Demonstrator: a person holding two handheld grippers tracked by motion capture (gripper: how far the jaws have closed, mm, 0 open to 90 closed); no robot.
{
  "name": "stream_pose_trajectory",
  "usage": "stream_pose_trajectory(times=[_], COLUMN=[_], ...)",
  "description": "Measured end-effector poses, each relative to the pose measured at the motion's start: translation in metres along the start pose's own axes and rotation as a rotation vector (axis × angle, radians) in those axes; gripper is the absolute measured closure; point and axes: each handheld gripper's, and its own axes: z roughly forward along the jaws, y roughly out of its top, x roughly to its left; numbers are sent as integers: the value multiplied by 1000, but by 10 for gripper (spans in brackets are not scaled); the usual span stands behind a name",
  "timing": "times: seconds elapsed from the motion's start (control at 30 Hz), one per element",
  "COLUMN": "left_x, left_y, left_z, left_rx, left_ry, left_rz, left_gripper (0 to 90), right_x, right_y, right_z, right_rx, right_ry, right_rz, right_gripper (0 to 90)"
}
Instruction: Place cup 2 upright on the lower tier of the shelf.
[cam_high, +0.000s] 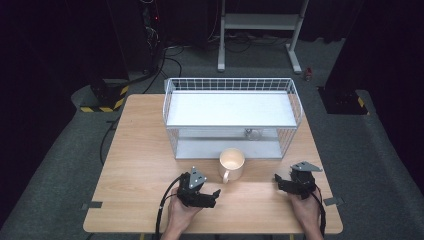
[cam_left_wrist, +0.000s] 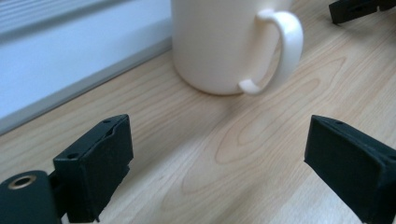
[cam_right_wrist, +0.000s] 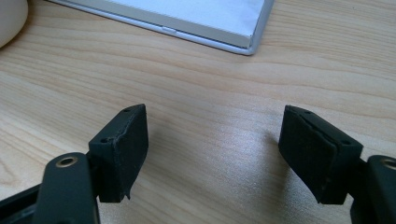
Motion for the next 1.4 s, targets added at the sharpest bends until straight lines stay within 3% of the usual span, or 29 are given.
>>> stream_pose_trajectory(times=[0.27,0.4,0.7,1.17,1.4], left_x=[-7,-8,-12,-18,-19], left_y=[13,18,33,55,63], left_z=[12,16,25,47,52], left_rx=[8,11,5,6,-17], left_ry=[-31,-22,11,27,46], left_rz=[-7,-20,1,10,8], left_gripper=[28,19,1,0,0], right_x=[0,0,0,0,0], right_y=[0,0,0,0,0], right_z=[0,0,0,0,0], right_rx=[1,1,1,2,1], right_ry=[-1,-1,0,-4,-5], right_rz=[2,1,0,7,5], right_gripper=[243,243,242,243,243])
